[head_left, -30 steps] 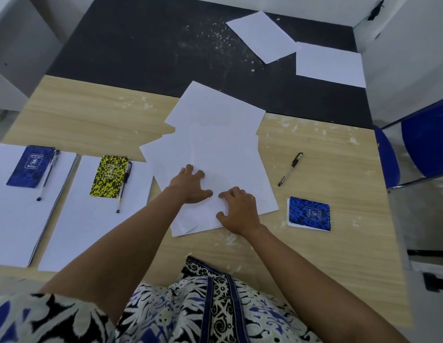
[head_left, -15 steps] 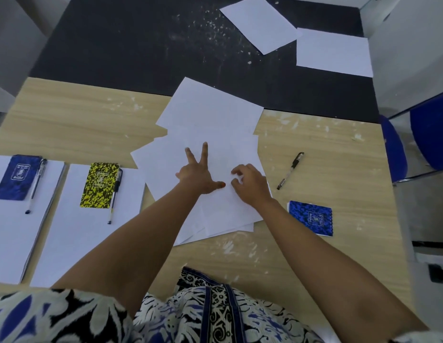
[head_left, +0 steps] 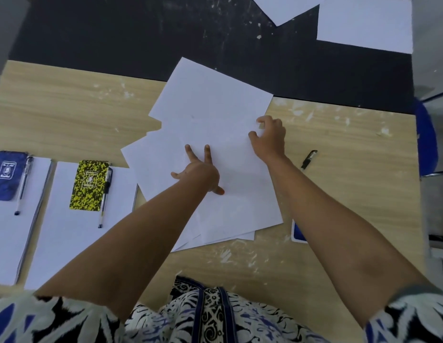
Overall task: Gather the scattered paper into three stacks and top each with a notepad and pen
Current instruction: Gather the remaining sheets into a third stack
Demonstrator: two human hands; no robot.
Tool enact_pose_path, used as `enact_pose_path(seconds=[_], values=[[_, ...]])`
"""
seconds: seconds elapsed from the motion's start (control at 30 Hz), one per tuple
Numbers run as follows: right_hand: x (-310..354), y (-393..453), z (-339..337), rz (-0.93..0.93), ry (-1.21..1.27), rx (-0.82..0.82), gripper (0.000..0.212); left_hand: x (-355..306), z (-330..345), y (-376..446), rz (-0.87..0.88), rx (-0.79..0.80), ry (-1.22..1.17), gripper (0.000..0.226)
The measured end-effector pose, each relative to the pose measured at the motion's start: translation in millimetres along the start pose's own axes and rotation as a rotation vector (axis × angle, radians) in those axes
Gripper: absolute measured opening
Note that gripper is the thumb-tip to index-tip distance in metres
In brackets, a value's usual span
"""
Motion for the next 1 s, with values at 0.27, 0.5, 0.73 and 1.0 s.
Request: enact_pose_path(seconds=[0.27,0.5,0.73,1.0], values=[[1.7,51.3,-4.4,0.171,-0.133,-0.032,0.075,0.8,11.6,42.8,-0.022,0.121,0.126,0.128],[-0.3,79.0,-12.0,0.332,-0.172,0.047,0.090,-0.7,12.1,34.8,-0.035,0.123,0.087,0.131],[-1.7,79.8,-15.9,0.317,-0.045,0.009,0.054,-2.6,2.7,11.9,-0.050,0.055,-0.020,0.135],[7.1,73.6,-16.9,0.159,-0.001,-0.077,0.022,-0.1,4.7,10.1,-0.030,0.063,0.039,0.134]])
Point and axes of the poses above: each hand's wrist, its own y-axis towards the middle knuckle, its own z-axis out of the palm, x = y × z, the point moved 7 cm from there along y, towards the middle knuckle, and after that the axes turned 3 degrees about x, right-handed, at the moved point
